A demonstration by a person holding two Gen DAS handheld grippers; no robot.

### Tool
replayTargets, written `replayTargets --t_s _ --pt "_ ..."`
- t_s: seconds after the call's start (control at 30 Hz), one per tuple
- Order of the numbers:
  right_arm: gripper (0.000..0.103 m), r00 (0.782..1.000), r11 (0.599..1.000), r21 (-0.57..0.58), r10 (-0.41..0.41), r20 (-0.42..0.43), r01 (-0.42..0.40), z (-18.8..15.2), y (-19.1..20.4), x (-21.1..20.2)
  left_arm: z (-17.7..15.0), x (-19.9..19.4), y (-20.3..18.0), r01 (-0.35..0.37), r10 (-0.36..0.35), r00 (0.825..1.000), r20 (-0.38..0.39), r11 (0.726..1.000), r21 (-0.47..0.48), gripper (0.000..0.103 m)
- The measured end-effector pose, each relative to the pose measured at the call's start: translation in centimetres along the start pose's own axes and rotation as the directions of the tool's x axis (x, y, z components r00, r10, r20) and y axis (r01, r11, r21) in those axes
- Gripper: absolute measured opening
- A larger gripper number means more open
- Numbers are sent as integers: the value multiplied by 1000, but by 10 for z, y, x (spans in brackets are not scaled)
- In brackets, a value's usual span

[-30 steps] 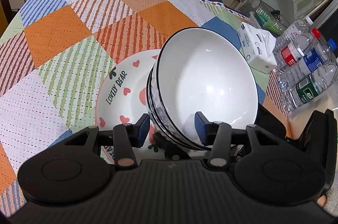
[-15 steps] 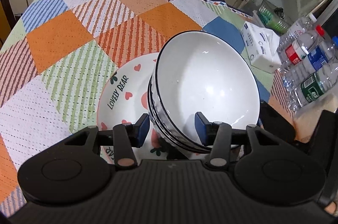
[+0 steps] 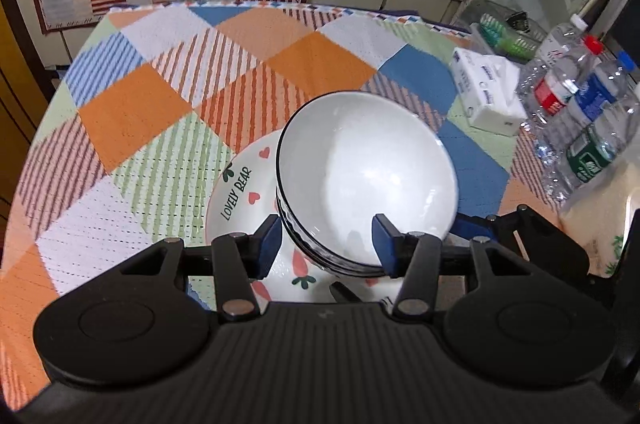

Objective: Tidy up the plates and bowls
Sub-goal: 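Open the left tool and pull both tools back from the stack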

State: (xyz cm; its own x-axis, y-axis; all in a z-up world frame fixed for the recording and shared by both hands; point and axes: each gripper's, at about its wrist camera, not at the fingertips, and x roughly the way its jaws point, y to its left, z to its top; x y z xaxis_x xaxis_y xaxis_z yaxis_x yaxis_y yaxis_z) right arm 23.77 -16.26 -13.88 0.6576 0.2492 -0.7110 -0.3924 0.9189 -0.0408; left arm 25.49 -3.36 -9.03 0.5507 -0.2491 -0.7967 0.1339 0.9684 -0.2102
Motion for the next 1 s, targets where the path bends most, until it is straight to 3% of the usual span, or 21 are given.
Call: replayTargets --t_s 0.13,0.27,0.5,0.87,1.0 --pt "96 1000 1000 23 7 4 -7 6 -3 -20 -2 -27 -3 -8 8 1000 19 1000 -3 51" --pt "96 999 996 69 -50 -13 50 12 -8 -42 -8 -60 -2 -29 31 997 73 999 -39 52" --pt "96 997 987 137 -82 3 81 6 -15 -88 -31 -115 -19 -53 55 988 146 998 -21 55" --pt "96 979 951 232 -197 -50 203 -7 -18 -152 -68 -157 -37 -137 133 981 139 990 16 62" --pt "96 968 938 239 -245 -63 253 -10 -16 -171 -79 -165 -37 -137 134 981 137 990 12 65"
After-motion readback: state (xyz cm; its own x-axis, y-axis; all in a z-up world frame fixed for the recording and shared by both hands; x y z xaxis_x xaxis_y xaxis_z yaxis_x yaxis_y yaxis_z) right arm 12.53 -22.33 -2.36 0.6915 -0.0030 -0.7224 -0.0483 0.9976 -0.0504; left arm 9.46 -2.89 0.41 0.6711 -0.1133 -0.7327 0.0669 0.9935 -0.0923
